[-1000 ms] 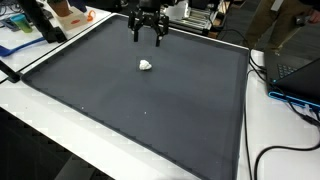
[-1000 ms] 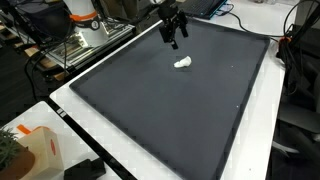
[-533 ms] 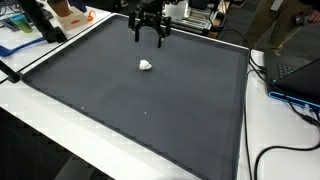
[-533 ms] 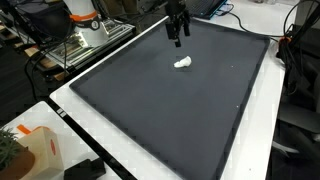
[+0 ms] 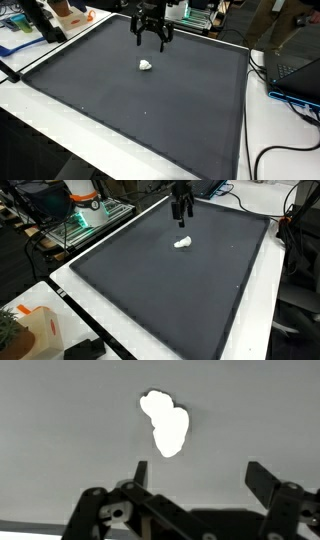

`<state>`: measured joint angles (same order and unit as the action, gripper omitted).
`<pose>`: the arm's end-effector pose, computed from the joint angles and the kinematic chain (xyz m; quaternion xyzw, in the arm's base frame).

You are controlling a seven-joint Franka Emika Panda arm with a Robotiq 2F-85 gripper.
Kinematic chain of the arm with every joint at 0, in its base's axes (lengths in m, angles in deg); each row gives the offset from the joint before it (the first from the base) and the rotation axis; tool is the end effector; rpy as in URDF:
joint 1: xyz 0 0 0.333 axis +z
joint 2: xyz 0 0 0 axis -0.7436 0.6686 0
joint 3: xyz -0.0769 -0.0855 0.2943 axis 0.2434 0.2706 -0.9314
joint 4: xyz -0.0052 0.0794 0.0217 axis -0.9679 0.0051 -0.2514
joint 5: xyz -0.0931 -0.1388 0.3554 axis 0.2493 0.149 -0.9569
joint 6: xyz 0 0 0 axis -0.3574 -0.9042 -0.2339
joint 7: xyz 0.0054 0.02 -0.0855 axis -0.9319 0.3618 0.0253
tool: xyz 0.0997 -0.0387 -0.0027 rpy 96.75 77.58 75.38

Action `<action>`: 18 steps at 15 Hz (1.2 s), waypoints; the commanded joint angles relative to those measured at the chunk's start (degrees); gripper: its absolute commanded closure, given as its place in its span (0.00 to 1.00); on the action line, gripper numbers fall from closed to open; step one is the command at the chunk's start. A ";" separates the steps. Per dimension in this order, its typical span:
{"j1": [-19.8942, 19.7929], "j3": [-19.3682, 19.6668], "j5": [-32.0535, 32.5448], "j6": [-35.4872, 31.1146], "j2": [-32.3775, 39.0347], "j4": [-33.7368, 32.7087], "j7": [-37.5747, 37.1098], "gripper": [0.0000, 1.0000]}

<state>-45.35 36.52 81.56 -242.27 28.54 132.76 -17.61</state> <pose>0.5029 0.1023 0.2815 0.9861 0.0620 0.1537 0.0125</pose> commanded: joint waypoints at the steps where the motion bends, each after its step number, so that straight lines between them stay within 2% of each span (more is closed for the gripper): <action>1: 0.26 0.17 0.14 3.02 0.20 -1.34 -0.93 0.00; 2: 2.28 1.89 -1.93 6.58 0.07 -2.72 0.47 0.00; 6: 2.39 1.16 -6.45 16.99 0.73 -8.00 3.56 0.00; 18: 2.88 1.81 -7.29 33.97 7.45 -22.23 4.94 0.00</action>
<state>-43.29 37.34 75.62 -212.45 33.27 114.39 -14.32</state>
